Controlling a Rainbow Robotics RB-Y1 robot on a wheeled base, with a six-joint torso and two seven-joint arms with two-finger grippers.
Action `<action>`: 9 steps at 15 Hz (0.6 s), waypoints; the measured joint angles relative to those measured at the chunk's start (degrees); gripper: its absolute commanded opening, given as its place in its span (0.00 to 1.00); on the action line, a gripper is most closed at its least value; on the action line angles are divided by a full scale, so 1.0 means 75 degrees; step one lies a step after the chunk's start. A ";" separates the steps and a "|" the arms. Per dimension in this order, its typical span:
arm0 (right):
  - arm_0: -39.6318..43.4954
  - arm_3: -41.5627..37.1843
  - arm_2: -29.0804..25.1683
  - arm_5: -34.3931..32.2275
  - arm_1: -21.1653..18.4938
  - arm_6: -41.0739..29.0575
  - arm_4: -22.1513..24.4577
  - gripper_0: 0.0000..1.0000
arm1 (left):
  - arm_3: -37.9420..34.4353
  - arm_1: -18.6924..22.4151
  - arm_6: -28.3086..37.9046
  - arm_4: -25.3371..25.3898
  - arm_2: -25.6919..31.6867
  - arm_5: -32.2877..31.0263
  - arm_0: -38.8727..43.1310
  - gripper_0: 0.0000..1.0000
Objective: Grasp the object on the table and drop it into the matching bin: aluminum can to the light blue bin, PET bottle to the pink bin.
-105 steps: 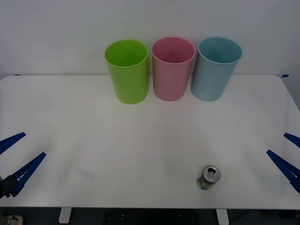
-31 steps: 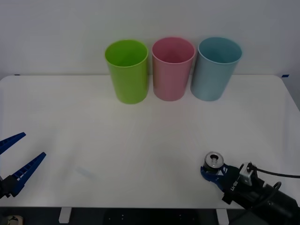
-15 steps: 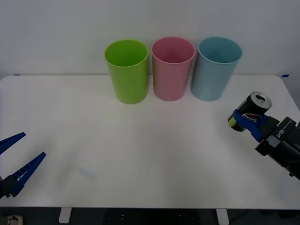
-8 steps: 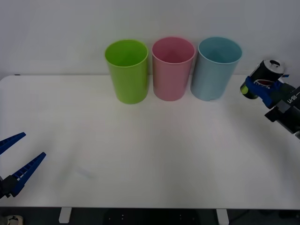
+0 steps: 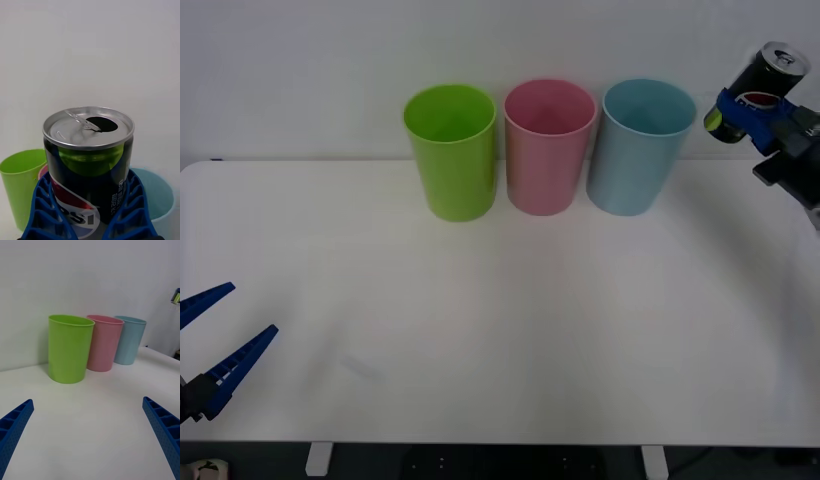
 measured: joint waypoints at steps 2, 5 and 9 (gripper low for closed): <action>-0.0662 0.0757 0.0113 0.0003 0.0011 0.0017 0.0282 0.00 | 0.0000 0.0000 0.0000 0.0000 0.0000 0.0000 0.0000 1.00; -0.1487 0.1724 0.0190 0.0003 0.0128 0.0036 0.0786 0.00 | 0.0000 0.0000 0.0000 0.0000 0.0000 0.0000 0.0000 1.00; -0.2774 0.3234 0.0147 0.0079 0.0586 0.0028 0.1847 0.00 | 0.0000 0.0000 -0.0001 0.0000 0.0000 0.0000 0.0000 1.00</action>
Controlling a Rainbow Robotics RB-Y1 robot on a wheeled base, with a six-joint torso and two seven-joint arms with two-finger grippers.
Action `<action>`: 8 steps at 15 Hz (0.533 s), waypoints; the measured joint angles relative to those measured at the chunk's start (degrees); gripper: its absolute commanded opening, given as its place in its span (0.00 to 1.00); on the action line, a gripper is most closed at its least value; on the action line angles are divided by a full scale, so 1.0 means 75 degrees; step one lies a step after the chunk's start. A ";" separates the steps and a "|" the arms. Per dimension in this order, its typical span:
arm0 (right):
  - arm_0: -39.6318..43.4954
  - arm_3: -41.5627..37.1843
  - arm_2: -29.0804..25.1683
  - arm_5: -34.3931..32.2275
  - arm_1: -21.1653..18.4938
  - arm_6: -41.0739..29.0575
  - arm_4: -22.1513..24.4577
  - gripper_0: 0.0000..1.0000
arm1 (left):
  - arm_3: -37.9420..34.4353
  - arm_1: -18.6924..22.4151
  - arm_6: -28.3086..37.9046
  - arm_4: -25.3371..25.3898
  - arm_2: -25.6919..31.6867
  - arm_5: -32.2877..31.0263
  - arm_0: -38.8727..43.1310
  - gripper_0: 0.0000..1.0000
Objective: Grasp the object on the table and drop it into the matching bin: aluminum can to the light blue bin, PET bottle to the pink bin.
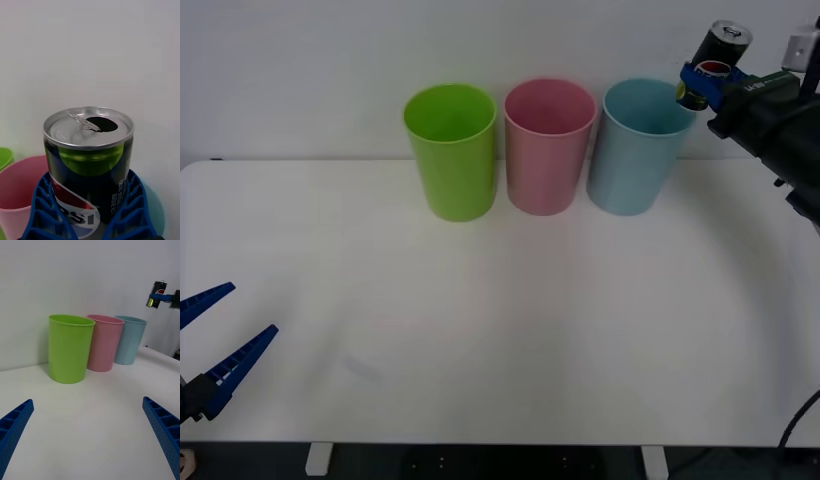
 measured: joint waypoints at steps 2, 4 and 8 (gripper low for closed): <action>-0.0716 0.0839 -0.0148 0.0155 0.0313 0.0049 0.0646 0.00 | 0.0000 0.0000 0.0001 0.0000 0.0000 0.0000 0.0000 1.00; -0.1243 0.1464 -0.0347 0.0347 0.0599 0.0092 0.1223 0.01 | 0.0000 0.0000 0.0000 0.0000 0.0000 0.0000 0.0000 1.00; -0.1941 0.2541 -0.0395 0.0770 0.0806 0.0229 0.1686 0.03 | 0.0000 0.0000 0.0000 0.0000 0.0000 0.0000 0.0000 1.00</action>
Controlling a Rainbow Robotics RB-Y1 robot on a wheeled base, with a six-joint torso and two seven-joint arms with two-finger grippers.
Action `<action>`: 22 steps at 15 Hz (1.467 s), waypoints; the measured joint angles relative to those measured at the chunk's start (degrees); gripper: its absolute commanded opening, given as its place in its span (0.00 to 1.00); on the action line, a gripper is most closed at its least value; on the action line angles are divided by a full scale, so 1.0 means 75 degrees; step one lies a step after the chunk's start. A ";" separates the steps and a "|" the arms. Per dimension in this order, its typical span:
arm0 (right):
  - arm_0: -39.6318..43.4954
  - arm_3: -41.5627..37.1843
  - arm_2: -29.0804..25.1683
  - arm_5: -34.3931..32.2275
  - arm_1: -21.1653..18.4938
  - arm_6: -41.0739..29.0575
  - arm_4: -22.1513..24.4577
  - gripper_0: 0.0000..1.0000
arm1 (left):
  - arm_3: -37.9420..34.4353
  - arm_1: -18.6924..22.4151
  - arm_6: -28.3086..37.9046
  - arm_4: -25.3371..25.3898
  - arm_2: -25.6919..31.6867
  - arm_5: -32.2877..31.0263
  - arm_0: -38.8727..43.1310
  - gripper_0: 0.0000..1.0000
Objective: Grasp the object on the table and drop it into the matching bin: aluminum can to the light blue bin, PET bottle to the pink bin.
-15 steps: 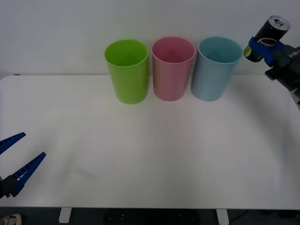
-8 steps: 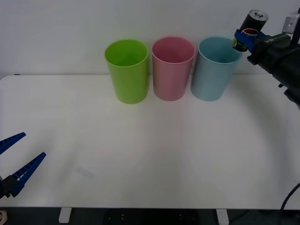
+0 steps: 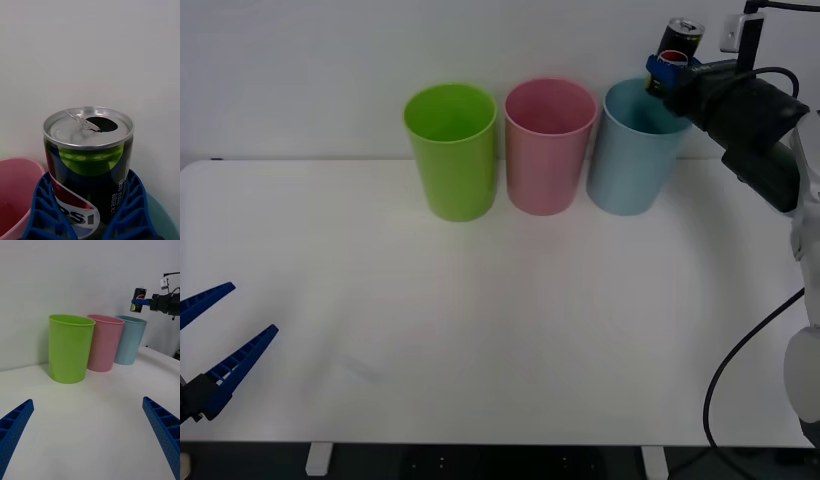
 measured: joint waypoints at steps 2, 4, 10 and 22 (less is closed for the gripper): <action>-0.0185 0.0365 0.0056 0.0164 0.0013 0.0118 0.0017 0.09 | 0.0000 0.0000 0.0000 0.0000 0.0000 0.0000 0.0000 1.00; -0.0250 0.0461 0.0089 0.0253 0.0008 0.0223 0.0018 0.46 | 0.0000 0.0000 0.0000 0.0000 0.0000 0.0000 0.0000 1.00; -0.0252 0.0465 0.0080 0.0251 0.0011 0.0826 0.0012 1.00 | 0.0000 0.0000 0.0000 0.0000 0.0000 0.0000 0.0000 1.00; 0.1484 -0.1781 -0.0147 -0.1106 -0.0103 0.0971 -0.1146 1.00 | 0.0000 0.0000 0.0000 0.0000 0.0000 0.0000 0.0000 1.00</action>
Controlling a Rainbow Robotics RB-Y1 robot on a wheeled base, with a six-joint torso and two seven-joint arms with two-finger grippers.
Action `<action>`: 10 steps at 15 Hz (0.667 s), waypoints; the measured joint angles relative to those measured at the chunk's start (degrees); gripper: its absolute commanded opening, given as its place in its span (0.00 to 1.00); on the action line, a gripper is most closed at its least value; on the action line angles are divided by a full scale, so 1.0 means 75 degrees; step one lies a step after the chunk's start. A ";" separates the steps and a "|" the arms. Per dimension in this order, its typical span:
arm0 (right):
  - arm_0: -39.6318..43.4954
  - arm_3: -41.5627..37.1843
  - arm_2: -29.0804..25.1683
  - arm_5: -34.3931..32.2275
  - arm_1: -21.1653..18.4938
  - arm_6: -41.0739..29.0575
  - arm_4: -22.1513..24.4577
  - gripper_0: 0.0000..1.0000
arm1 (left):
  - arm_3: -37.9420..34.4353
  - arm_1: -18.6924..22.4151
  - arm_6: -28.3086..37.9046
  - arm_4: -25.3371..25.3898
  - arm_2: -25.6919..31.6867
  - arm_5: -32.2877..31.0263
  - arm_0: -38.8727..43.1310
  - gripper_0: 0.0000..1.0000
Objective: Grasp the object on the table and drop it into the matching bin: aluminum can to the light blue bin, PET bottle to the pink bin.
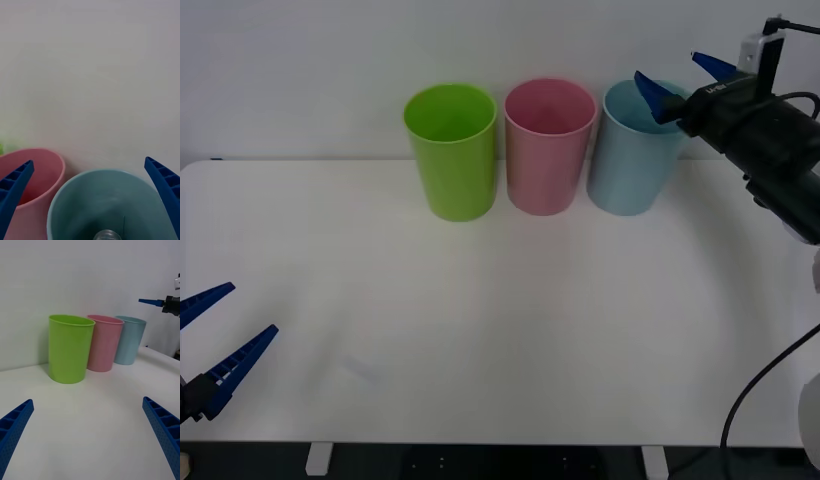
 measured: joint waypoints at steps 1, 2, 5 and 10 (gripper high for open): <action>0.0278 -0.0220 -0.0003 -0.0236 -0.0089 0.0018 -0.0158 1.00 | 0.0000 0.0000 0.0000 0.0000 0.0000 0.0000 0.0000 1.00; 0.0539 -0.0419 -0.0008 -0.0459 -0.0187 0.0023 -0.0323 1.00 | 0.0000 0.0000 0.0000 0.0000 0.0000 0.0000 0.0000 1.00; 0.1419 -0.1057 -0.0100 -0.1173 -0.0482 0.0080 -0.0852 1.00 | 0.0000 0.0000 0.0000 0.0000 0.0000 0.0000 0.0000 1.00; 0.2999 -0.1946 -0.0379 -0.2294 -0.0860 0.0388 -0.1631 1.00 | 0.0000 0.0000 0.0000 0.0000 0.0000 0.0000 0.0000 1.00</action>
